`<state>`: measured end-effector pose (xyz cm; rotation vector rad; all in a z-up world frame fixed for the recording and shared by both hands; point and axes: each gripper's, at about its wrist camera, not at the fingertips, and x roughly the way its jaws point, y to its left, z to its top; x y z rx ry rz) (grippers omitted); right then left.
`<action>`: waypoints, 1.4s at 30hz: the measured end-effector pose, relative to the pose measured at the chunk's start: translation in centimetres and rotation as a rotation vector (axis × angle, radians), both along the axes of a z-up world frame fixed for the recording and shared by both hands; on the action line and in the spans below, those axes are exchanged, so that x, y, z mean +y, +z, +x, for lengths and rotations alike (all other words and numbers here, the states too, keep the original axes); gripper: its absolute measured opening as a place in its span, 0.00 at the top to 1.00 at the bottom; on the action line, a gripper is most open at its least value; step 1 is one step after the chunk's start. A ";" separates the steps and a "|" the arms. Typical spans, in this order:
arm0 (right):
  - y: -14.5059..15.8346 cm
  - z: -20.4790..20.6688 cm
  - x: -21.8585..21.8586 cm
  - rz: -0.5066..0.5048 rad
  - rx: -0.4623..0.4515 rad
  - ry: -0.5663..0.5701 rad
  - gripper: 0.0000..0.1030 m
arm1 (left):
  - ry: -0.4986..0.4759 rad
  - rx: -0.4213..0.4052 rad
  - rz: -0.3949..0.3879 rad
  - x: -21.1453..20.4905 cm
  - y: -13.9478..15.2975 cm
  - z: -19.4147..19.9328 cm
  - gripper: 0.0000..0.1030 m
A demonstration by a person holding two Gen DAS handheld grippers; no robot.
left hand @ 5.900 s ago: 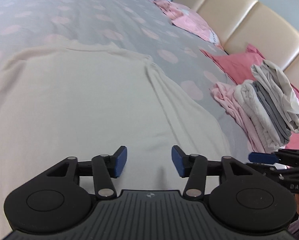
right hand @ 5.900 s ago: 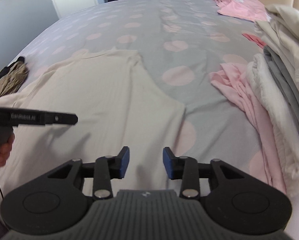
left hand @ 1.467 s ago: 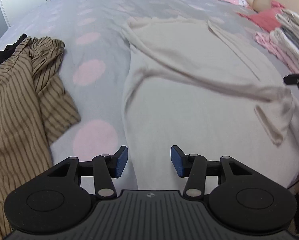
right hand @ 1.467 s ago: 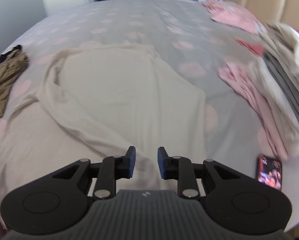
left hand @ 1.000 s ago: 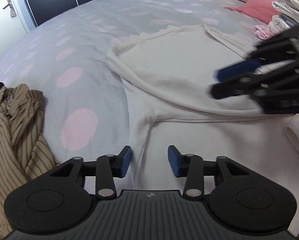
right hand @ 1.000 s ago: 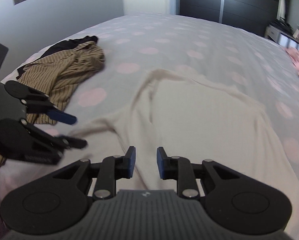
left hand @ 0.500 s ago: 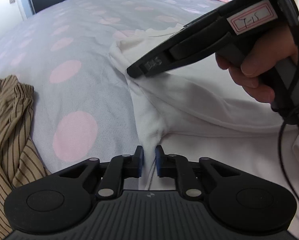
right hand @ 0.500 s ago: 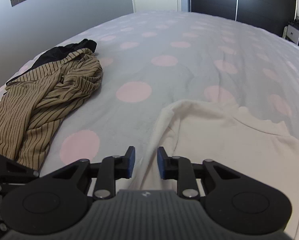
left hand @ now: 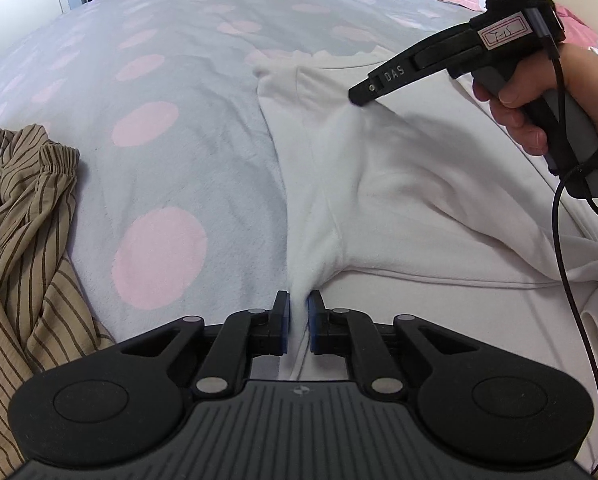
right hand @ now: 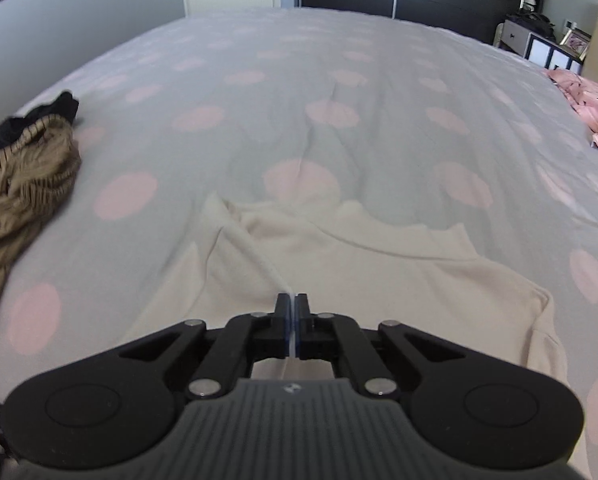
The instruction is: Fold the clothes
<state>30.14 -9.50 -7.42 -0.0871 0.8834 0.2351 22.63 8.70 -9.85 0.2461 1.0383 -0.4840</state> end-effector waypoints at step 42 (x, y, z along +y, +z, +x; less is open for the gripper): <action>2.1 -22.9 -15.8 -0.088 0.055 -0.143 0.92 | 0.008 -0.178 -0.002 -4.4 6.0 -6.3 0.89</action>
